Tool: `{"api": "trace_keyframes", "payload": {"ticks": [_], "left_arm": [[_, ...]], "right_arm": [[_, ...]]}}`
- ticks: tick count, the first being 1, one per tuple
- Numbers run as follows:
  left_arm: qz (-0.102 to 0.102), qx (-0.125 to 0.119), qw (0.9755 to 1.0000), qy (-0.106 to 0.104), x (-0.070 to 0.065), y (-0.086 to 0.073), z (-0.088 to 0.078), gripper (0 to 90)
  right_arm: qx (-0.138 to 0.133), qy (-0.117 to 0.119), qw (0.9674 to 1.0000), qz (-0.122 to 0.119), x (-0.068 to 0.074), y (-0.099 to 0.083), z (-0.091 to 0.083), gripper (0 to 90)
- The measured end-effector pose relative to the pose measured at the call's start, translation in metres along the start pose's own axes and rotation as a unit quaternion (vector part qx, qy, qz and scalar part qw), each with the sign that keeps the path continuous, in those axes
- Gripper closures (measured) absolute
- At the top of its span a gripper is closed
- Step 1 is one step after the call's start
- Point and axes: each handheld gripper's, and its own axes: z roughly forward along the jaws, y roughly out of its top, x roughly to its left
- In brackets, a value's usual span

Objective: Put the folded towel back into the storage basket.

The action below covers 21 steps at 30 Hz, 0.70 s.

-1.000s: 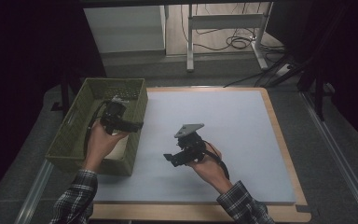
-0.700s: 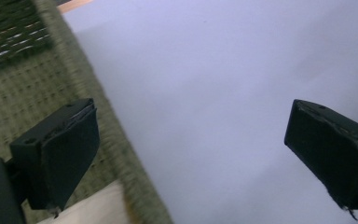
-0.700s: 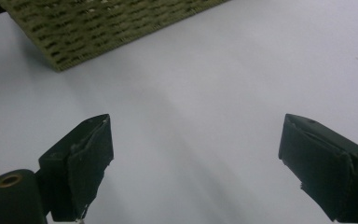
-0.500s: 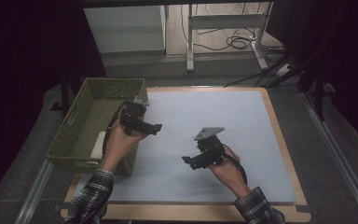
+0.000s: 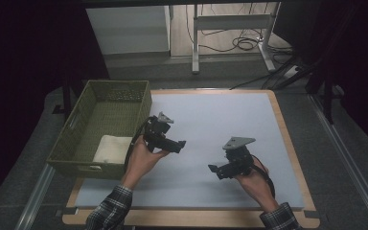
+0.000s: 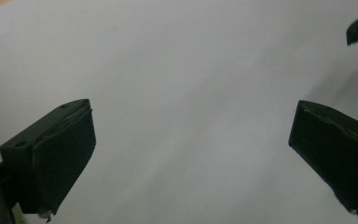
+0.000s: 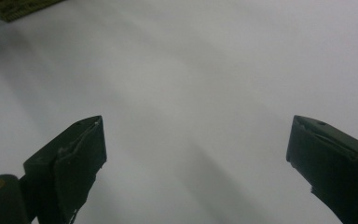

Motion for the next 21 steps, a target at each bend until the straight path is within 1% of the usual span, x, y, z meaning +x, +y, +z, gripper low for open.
{"api": "trace_keyframes", "payload": {"ticks": [1, 2, 5, 6, 7, 8, 10, 11, 12, 14, 16, 17, 18, 19, 20, 21], "left_arm": [[0.001, -0.005, 1.0, -0.007, -0.006, -0.006, 0.004, 0.9], [0.001, -0.005, 1.0, -0.007, -0.006, -0.006, 0.004, 0.9], [0.004, -0.008, 0.9999, -0.014, -0.016, -0.017, 0.01, 0.9], [0.004, -0.011, 0.9997, -0.02, -0.02, -0.024, 0.013, 0.9], [0.004, -0.011, 0.9997, -0.02, -0.02, -0.024, 0.013, 0.9], [0.004, -0.011, 0.9997, -0.022, -0.022, -0.028, 0.015, 0.9], [0.006, -0.012, 0.9997, -0.02, -0.026, -0.037, 0.019, 0.9], [0.004, -0.01, 0.9997, -0.02, -0.027, -0.042, 0.02, 0.9], [0.002, -0.01, 0.9997, -0.021, -0.027, -0.046, 0.022, 0.9], [-0.002, -0.01, 0.9997, -0.021, -0.028, -0.056, 0.025, 0.9], [-0.002, -0.007, 0.9999, -0.015, -0.029, -0.066, 0.029, 1.1], [-0.003, 0.001, 1.0, -0.009, -0.029, -0.075, 0.033, 1.0], [-0.003, 0.001, 1.0, -0.009, -0.029, -0.075, 0.033, 1.0], [-0.004, 0.003, 1.0, -0.007, -0.029, -0.079, 0.035, 1.0], [-0.005, 0.006, 0.9999, -0.007, -0.029, -0.083, 0.037, 1.0], [-0.007, 0.009, 0.9999, -0.005, -0.029, -0.087, 0.04, 1.0]], "right_arm": [[0.0, -0.003, 1.0, 0.005, -0.004, -0.008, -0.003, 4.9], [0.0, -0.003, 1.0, 0.005, -0.004, -0.008, -0.003, 4.9], [0.005, -0.013, 0.9999, 0.006, -0.01, -0.019, -0.008, 4.8], [0.004, -0.018, 0.9998, 0.009, -0.014, -0.027, -0.012, 4.8], [0.004, -0.018, 0.9998, 0.009, -0.014, -0.027, -0.012, 4.8], [0.004, -0.021, 0.9997, 0.012, -0.016, -0.031, -0.013, 4.8], [0.005, -0.027, 0.9995, 0.015, -0.019, -0.039, -0.016, 4.8], [0.008, -0.037, 0.9992, 0.015, -0.023, -0.047, -0.018, 4.8], [0.008, -0.037, 0.9992, 0.015, -0.023, -0.047, -0.018, 4.8], [0.012, -0.044, 0.9988, 0.021, -0.027, -0.054, -0.019, 4.8], [0.014, -0.046, 0.9984, 0.028, -0.031, -0.061, -0.02, 4.8], [0.016, -0.051, 0.998, 0.033, -0.033, -0.067, -0.02, 4.8], [0.016, -0.051, 0.998, 0.033, -0.033, -0.067, -0.02, 4.8], [0.018, -0.057, 0.9976, 0.035, -0.035, -0.073, -0.02, 4.8], [0.018, -0.057, 0.9976, 0.035, -0.035, -0.073, -0.02, 4.8], [0.022, -0.061, 0.9973, 0.034, -0.036, -0.075, -0.019, 4.8]]}}
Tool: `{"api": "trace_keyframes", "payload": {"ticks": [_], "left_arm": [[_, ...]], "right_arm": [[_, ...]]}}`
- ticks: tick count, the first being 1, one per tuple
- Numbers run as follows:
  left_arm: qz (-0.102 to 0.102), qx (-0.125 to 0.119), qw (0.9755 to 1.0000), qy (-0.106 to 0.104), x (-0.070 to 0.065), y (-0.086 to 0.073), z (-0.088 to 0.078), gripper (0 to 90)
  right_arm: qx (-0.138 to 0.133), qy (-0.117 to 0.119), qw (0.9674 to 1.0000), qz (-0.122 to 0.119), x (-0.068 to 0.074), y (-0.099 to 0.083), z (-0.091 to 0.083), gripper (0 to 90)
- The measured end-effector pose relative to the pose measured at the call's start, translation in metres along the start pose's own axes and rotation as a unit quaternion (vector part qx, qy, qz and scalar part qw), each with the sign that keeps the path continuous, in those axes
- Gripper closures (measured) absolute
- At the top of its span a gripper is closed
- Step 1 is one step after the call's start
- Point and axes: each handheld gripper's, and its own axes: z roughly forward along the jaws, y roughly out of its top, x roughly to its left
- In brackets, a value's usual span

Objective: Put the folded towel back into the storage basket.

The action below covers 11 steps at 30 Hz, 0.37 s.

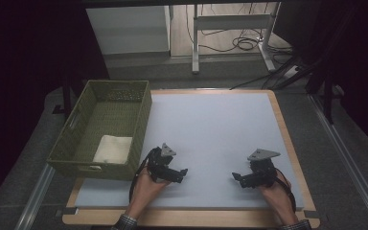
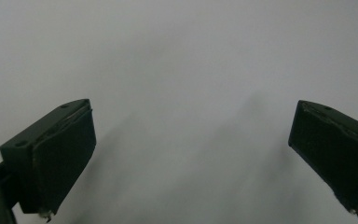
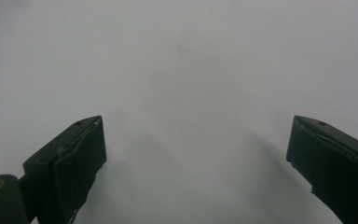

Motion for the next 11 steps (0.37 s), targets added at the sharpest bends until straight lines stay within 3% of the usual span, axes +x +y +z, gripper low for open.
{"api": "trace_keyframes", "payload": {"ticks": [2, 11], "left_arm": [[0.004, -0.004, 1.0, 0.008, -0.0002, -0.0084, 0.0055, 0.0], [0.011, -0.004, 0.9998, 0.013, -0.0015, -0.009, 0.0063, 0.4]], "right_arm": [[-0.001, 0.001, 1.0, 0.006, -0.002, -0.0066, 0.0028, 4.5], [-0.001, -0.003, 1.0, 0.006, -0.0015, -0.0075, 0.003, 4.4]]}}
